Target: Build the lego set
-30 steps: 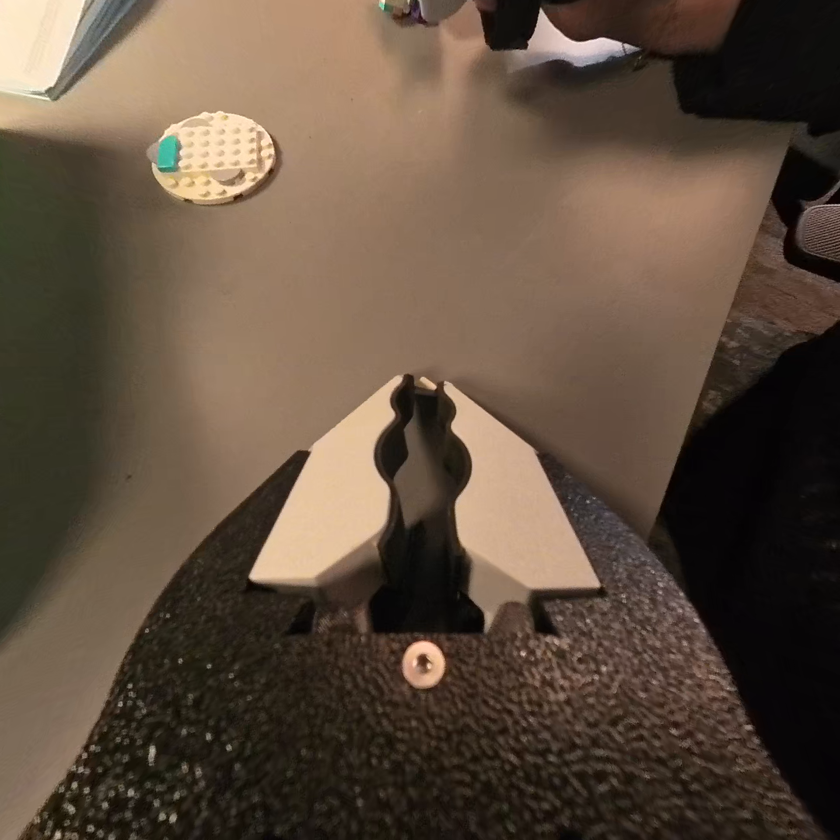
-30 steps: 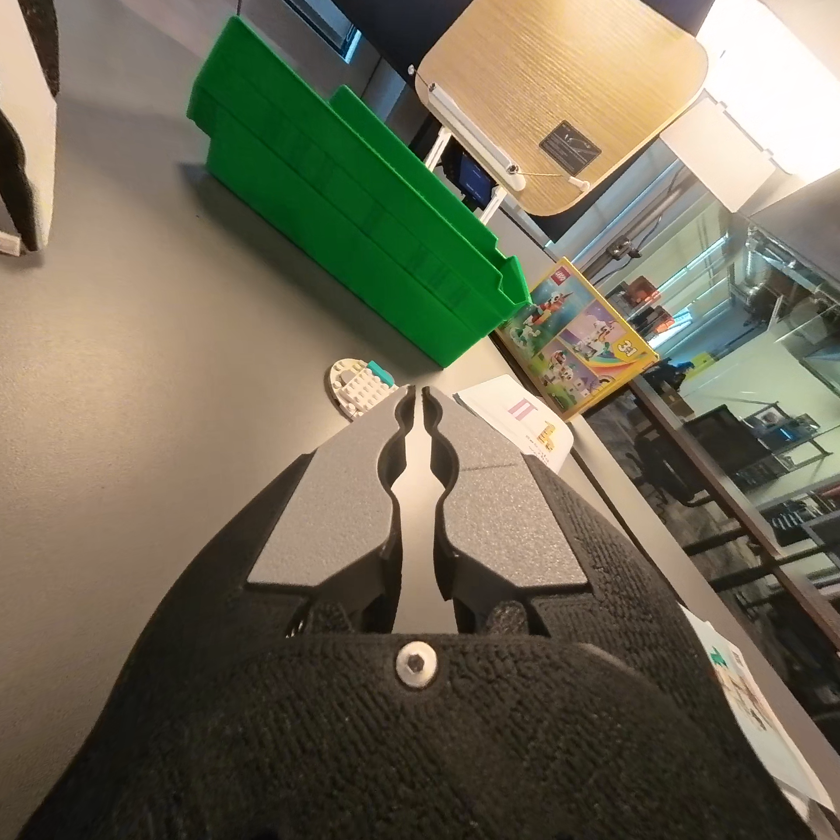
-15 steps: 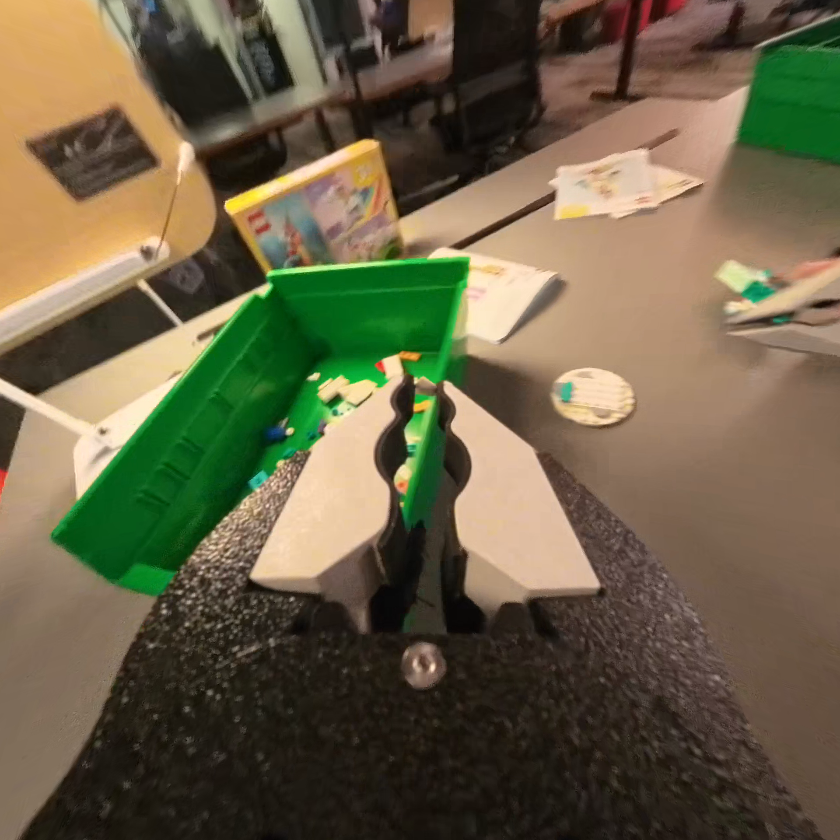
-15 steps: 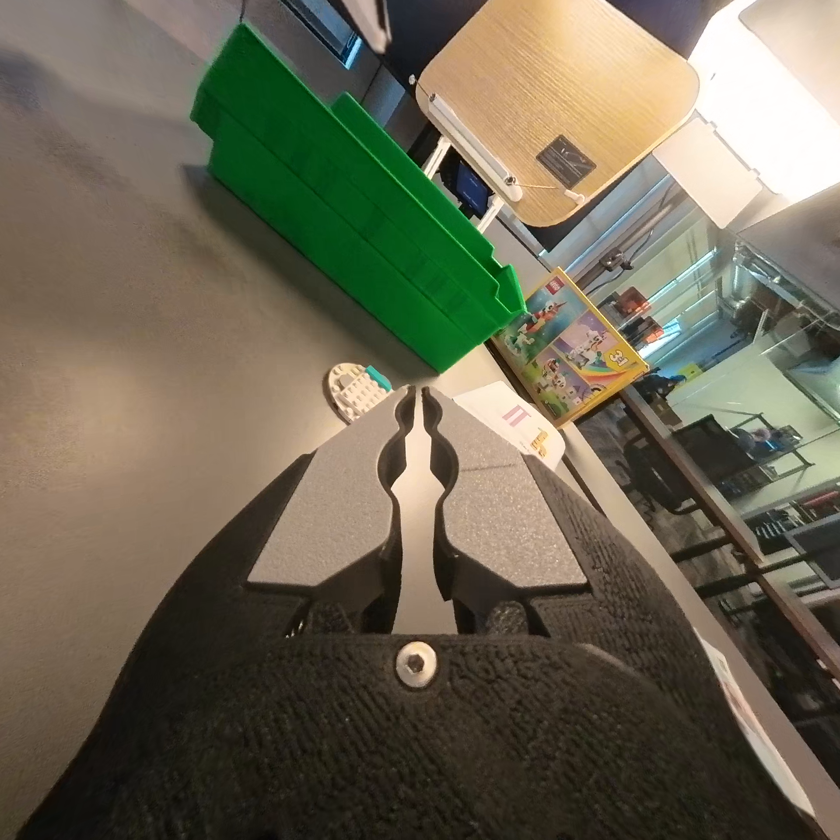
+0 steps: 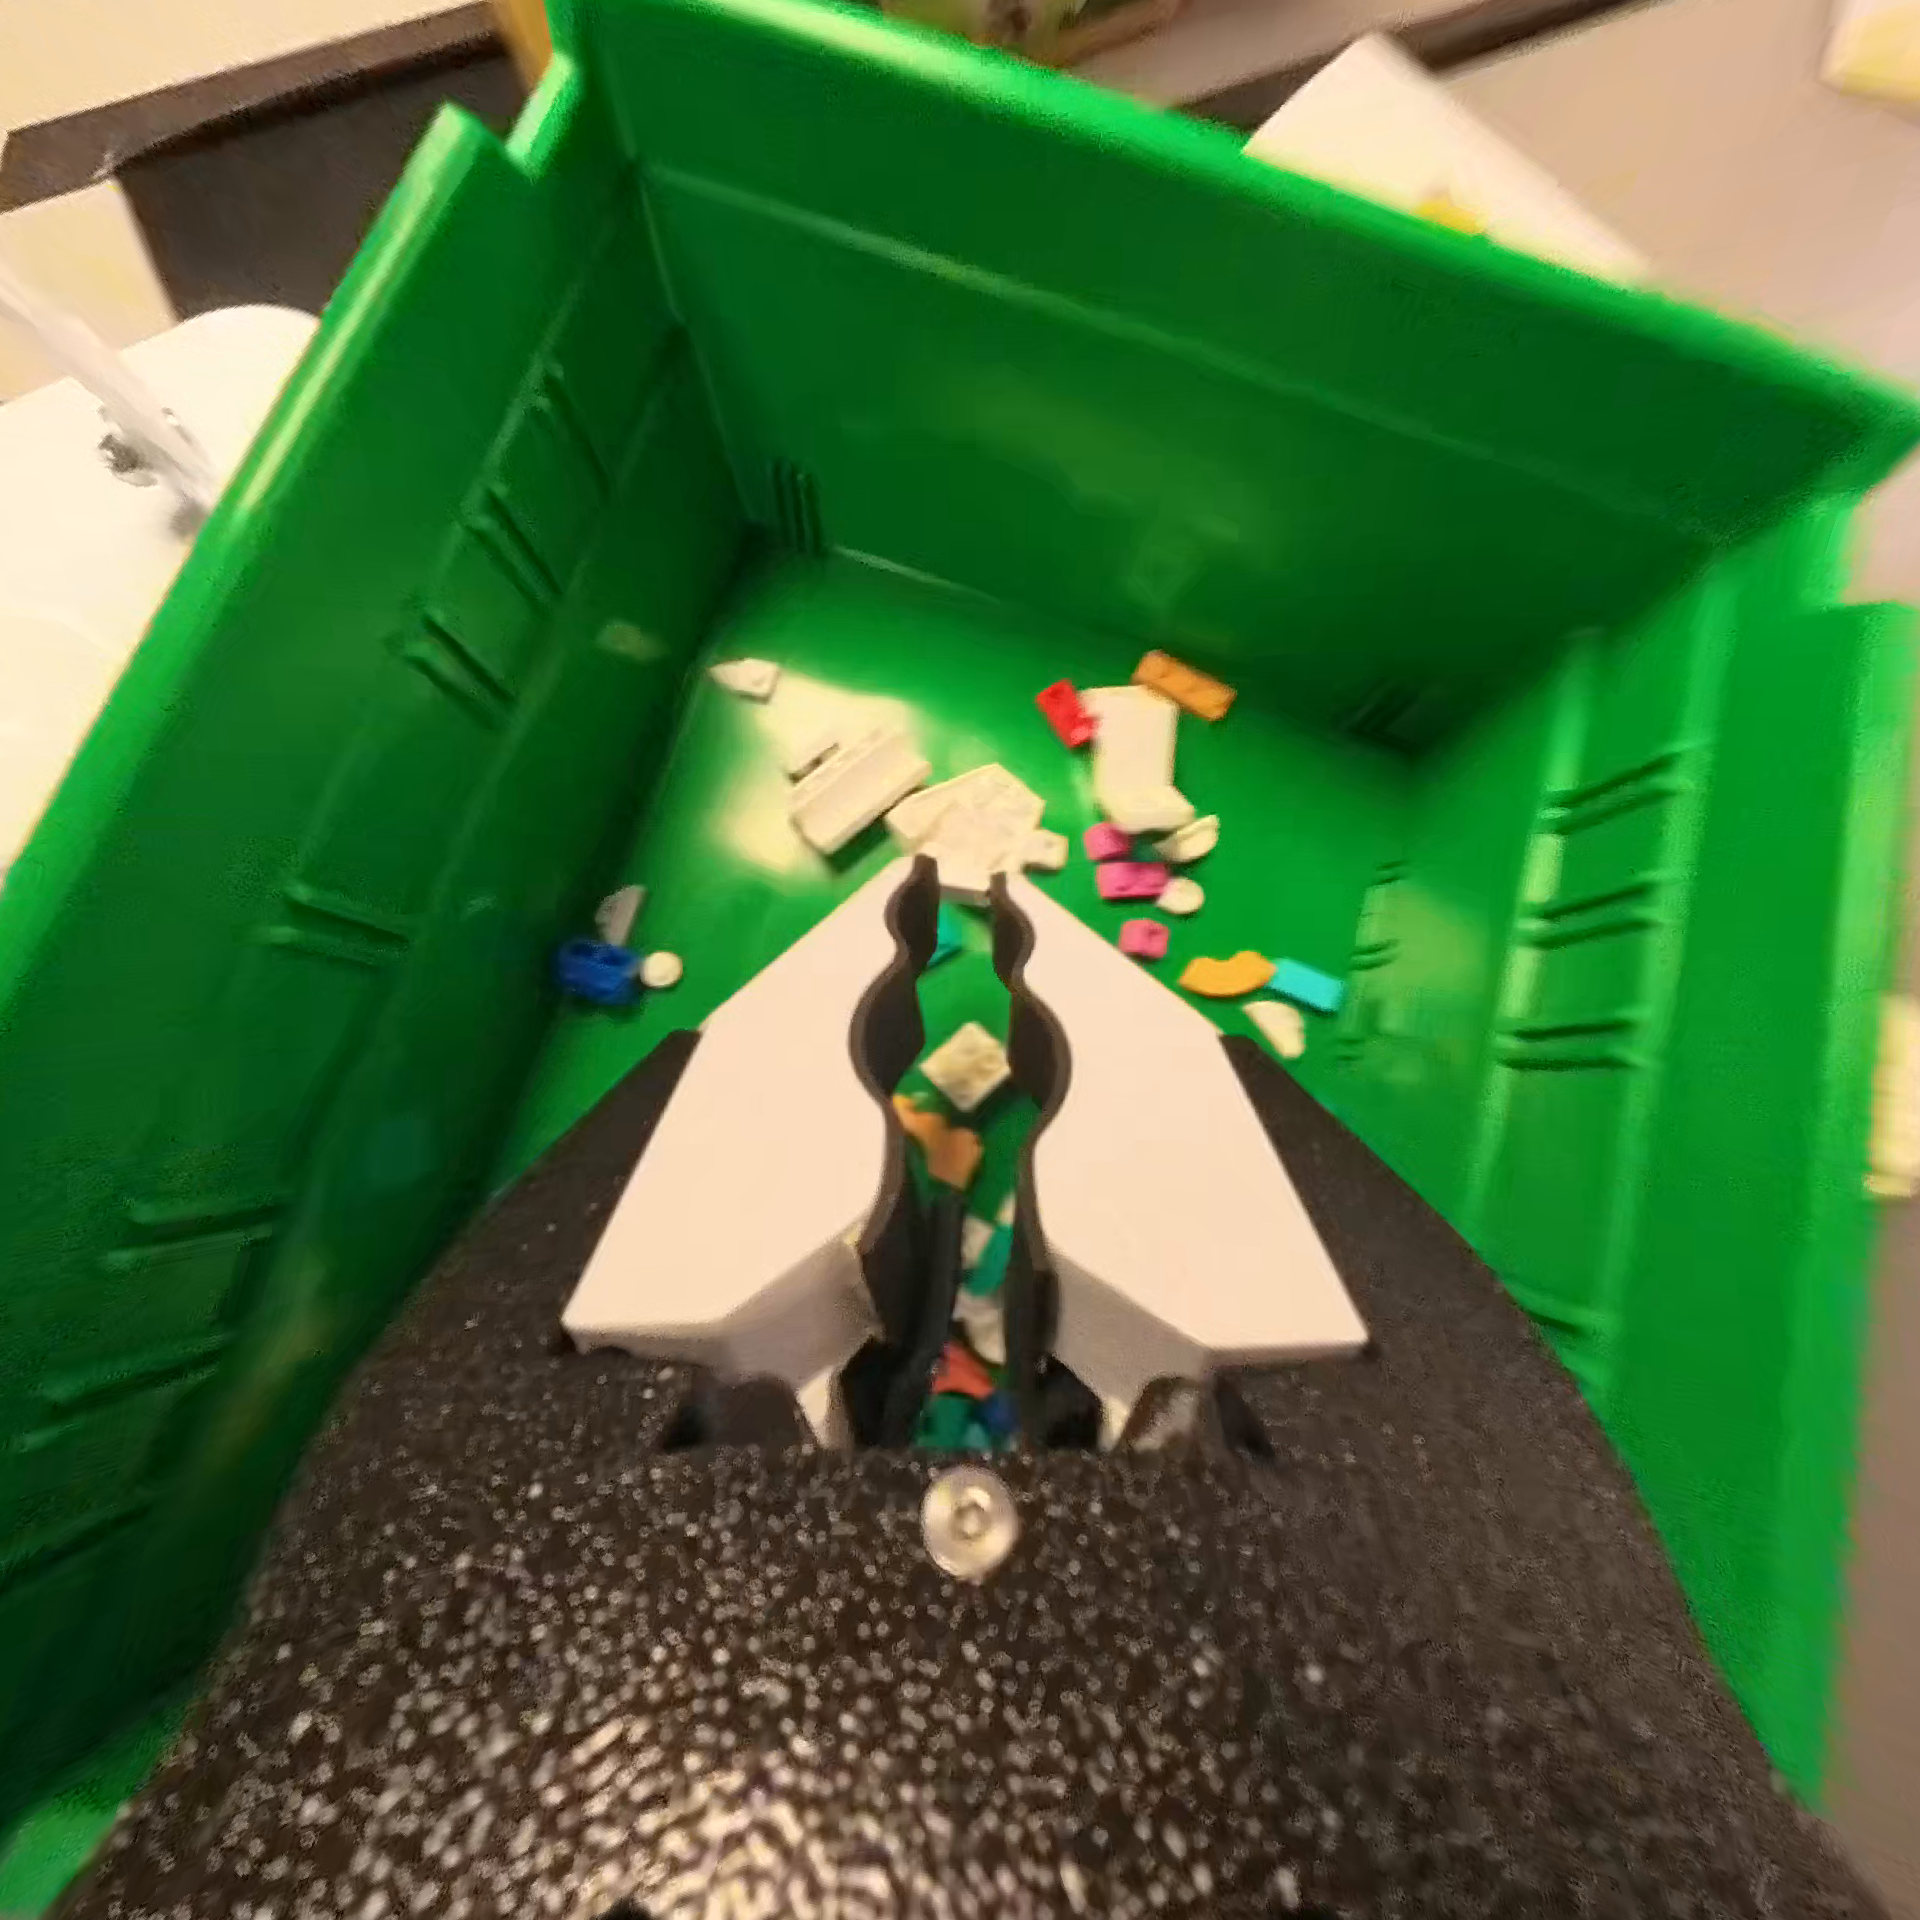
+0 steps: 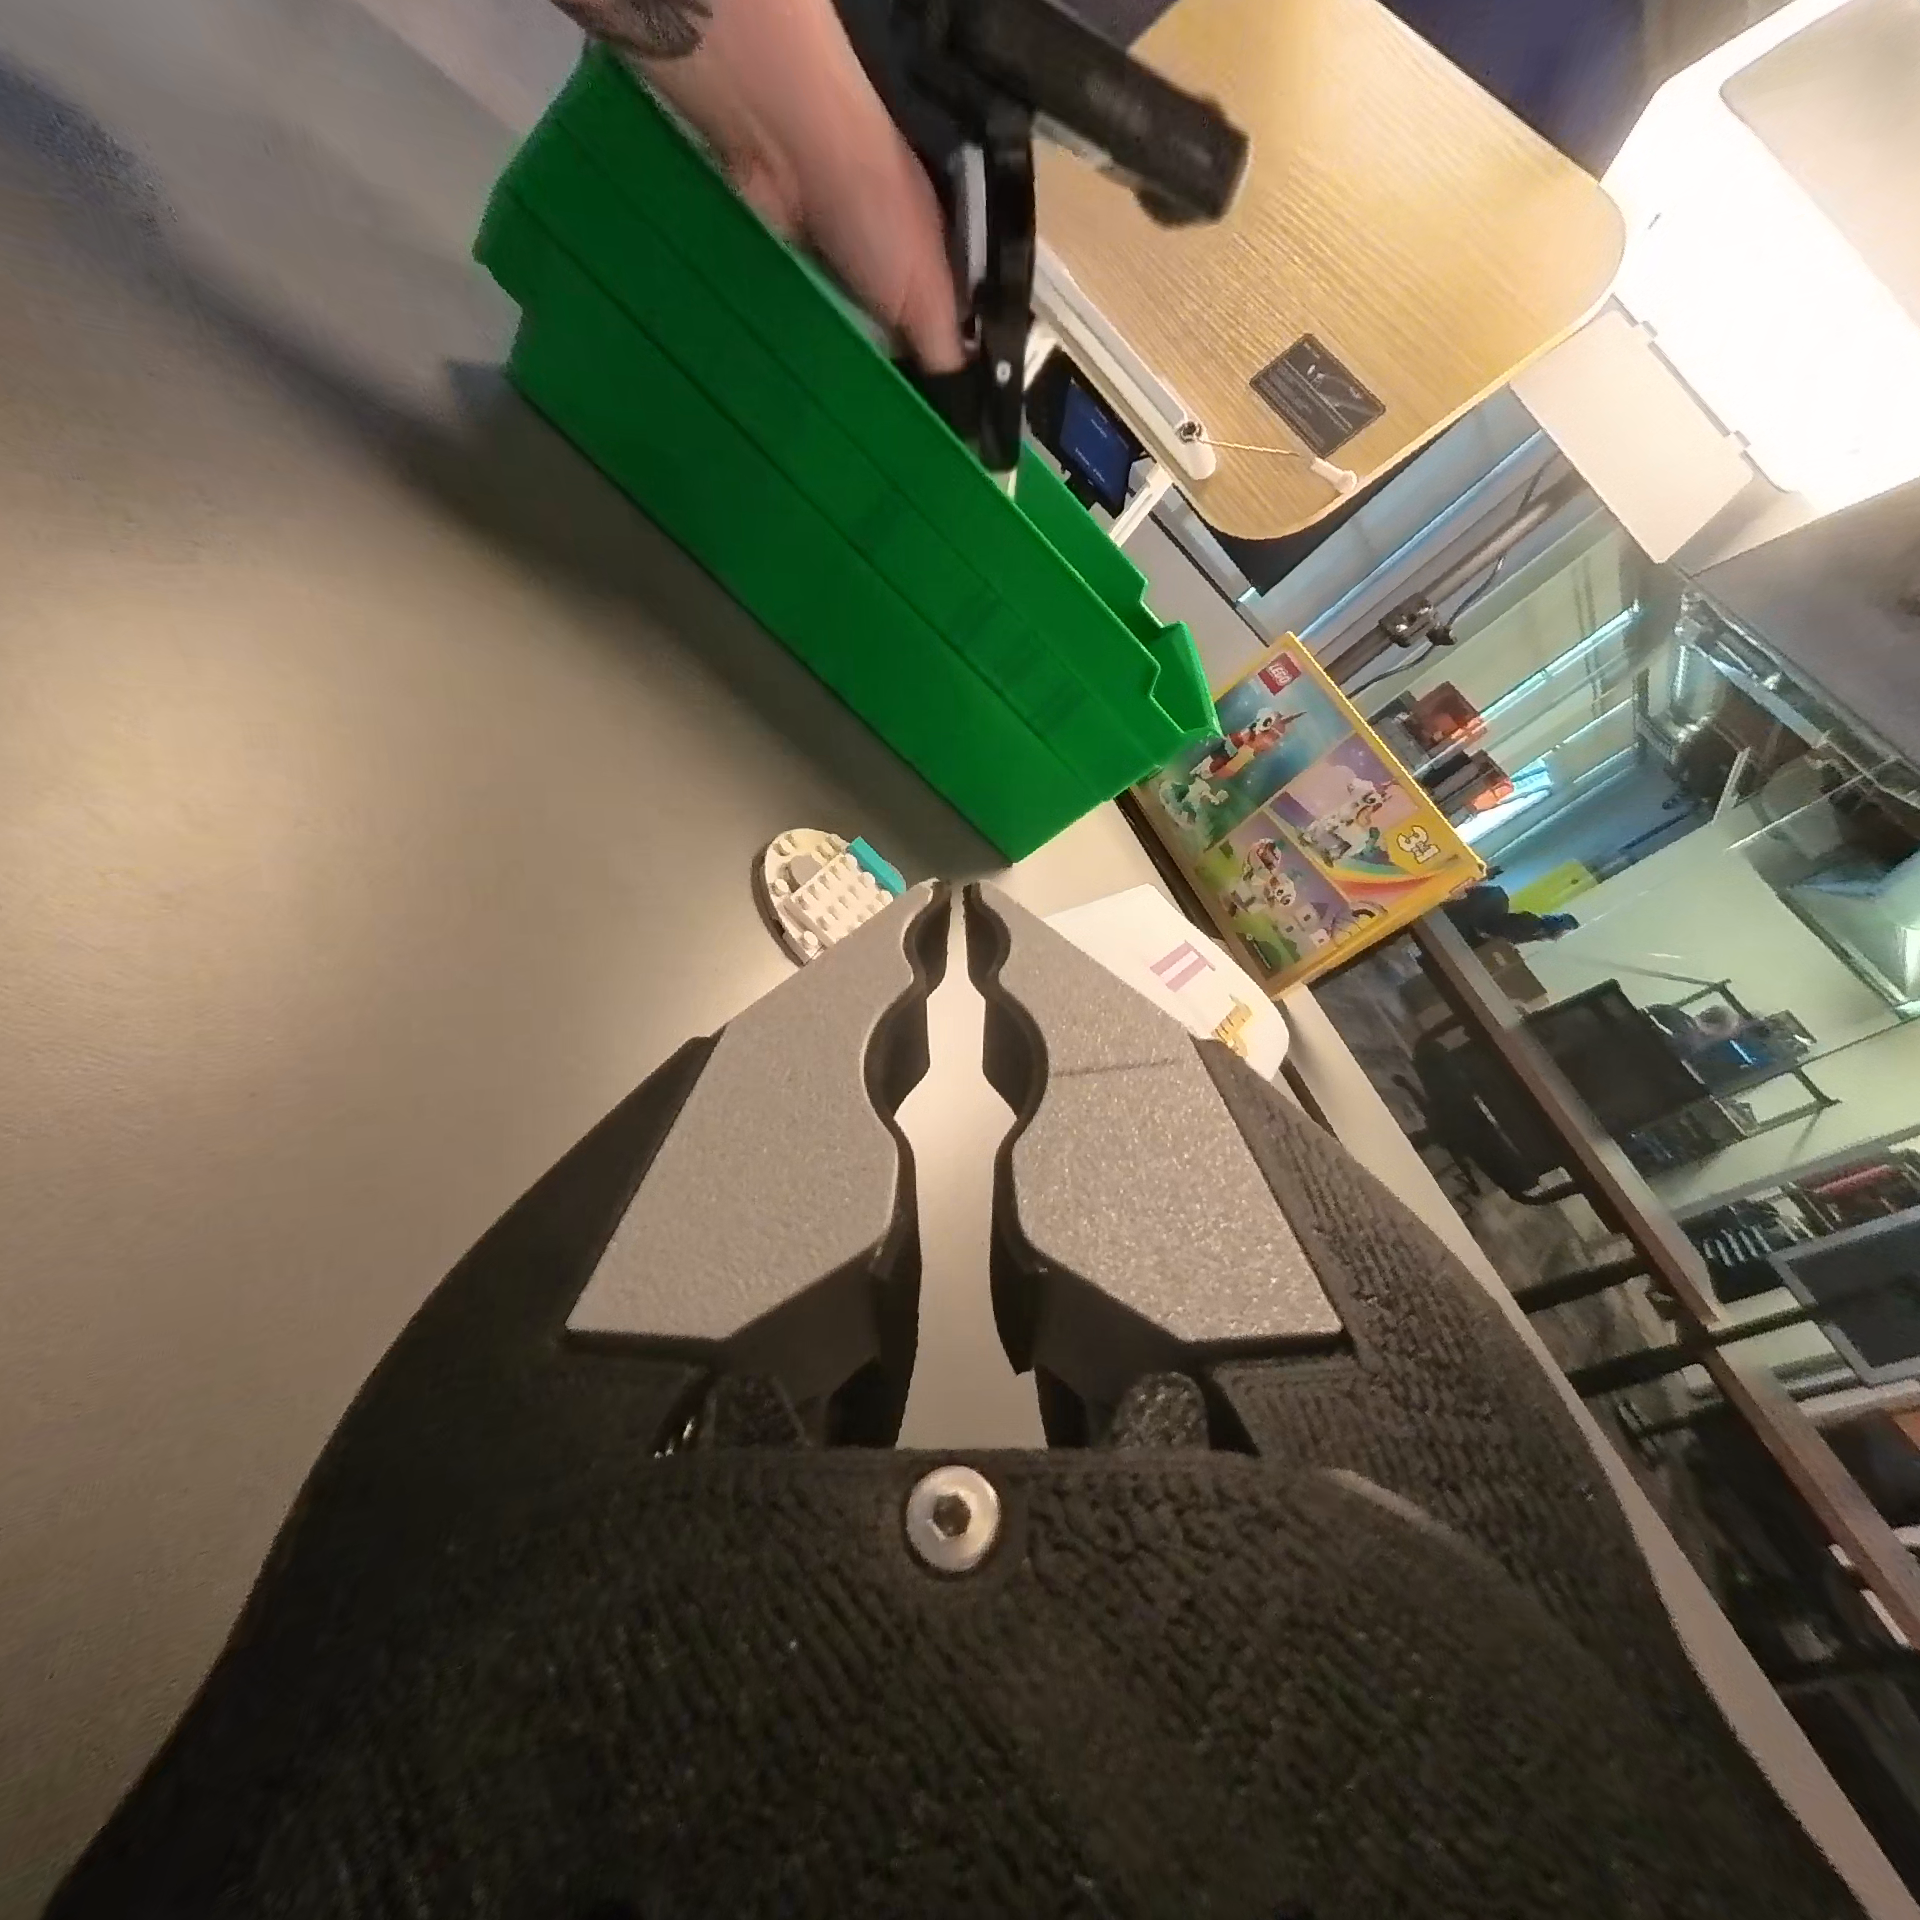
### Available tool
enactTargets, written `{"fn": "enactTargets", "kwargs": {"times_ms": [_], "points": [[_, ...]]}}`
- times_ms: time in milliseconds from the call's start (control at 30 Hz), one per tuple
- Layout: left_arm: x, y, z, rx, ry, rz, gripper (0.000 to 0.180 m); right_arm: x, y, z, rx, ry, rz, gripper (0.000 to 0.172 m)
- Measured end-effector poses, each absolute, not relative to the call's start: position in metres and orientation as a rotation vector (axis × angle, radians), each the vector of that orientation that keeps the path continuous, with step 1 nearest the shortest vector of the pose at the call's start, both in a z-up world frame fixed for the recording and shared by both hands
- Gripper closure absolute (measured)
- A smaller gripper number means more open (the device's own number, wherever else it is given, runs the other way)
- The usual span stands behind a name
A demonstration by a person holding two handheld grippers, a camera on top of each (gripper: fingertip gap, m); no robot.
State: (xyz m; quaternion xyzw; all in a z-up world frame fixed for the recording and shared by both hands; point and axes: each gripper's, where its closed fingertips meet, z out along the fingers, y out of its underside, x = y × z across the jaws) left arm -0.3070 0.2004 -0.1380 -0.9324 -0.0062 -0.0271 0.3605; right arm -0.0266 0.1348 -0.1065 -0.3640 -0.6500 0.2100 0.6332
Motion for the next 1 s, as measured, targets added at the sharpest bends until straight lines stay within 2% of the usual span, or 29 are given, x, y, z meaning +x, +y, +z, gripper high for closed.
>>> {"fn": "enactTargets", "kwargs": {"times_ms": [200, 300, 400, 467, 600, 700, 800, 900, 1000], "points": [[-0.336, 0.198, -0.170, -2.629, 0.105, 0.265, 0.174, -0.028, 0.133, -0.109, -0.827, -1.501, 0.480, 0.171], [-0.331, 0.202, -0.171, -2.623, 0.160, 0.250, 0.143, -0.029, 0.134, -0.109, -0.830, -1.502, 0.480, 0.171], [-0.331, 0.206, -0.151, -2.537, 0.192, 0.330, 0.125, -0.027, 0.138, -0.104, -0.831, -1.476, 0.470, 0.171], [-0.328, 0.208, -0.115, -2.385, 0.212, 0.429, 0.120, -0.024, 0.143, -0.098, -0.835, -1.441, 0.458, 0.171], [-0.277, 0.187, -0.012, -1.929, 0.235, 0.527, 0.124, -0.016, 0.159, -0.080, -0.822, -1.325, 0.418, 0.168], [-0.206, 0.153, 0.032, -1.659, 0.322, 0.484, 0.135, -0.004, 0.176, -0.061, -0.776, -1.213, 0.330, 0.166], [-0.134, 0.130, 0.026, -1.494, 0.426, 0.372, 0.143, 0.011, 0.193, -0.045, -0.768, -1.102, 0.275, 0.165], [-0.088, 0.112, 0.019, -1.229, 0.363, 0.242, 0.163, 0.034, 0.215, -0.030, -0.772, -0.977, 0.191, 0.165], [-0.069, 0.124, -0.003, -1.152, 0.291, 0.175, 0.169, 0.067, 0.246, -0.026, -0.850, -0.871, 0.074, 0.165]]}}
